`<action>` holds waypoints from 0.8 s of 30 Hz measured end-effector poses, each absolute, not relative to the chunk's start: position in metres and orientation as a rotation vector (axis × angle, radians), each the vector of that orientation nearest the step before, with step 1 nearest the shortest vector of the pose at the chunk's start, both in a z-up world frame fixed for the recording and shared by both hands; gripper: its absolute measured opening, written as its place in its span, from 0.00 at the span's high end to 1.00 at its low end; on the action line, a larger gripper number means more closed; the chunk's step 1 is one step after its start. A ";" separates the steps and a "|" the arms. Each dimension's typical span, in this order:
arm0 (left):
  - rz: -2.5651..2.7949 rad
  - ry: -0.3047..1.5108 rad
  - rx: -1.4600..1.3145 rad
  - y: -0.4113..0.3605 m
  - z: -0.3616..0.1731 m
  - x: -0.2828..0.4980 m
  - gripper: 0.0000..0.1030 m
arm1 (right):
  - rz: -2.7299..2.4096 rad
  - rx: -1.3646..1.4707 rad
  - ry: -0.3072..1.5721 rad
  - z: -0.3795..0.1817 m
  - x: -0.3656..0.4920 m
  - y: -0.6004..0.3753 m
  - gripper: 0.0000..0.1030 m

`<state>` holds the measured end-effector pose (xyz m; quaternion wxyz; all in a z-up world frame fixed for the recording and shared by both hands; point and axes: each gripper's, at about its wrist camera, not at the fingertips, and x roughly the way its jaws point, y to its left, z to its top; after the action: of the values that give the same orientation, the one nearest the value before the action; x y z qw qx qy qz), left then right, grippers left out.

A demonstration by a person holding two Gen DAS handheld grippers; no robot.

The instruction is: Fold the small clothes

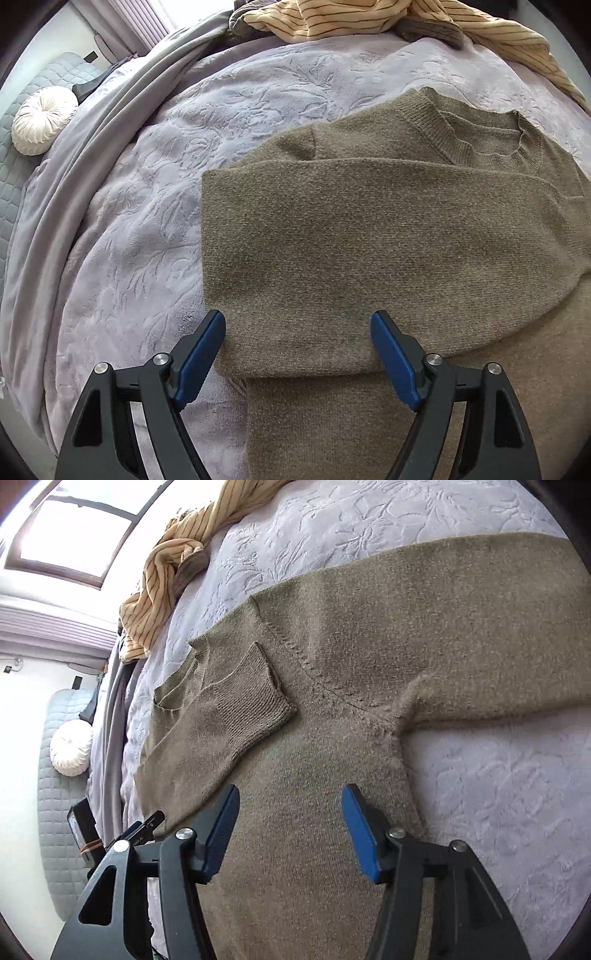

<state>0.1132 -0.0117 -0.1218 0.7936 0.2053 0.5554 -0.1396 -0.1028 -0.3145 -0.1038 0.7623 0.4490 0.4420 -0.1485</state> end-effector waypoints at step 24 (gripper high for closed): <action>-0.405 1.201 0.512 -0.090 -0.122 0.056 0.00 | -0.357 1.067 0.887 -0.102 -0.162 -0.344 0.22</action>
<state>0.0561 -0.0901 -0.1219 0.7755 0.2364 0.5547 -0.1871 -0.1623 -0.3436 -0.1020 0.7542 0.4890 0.4065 -0.1636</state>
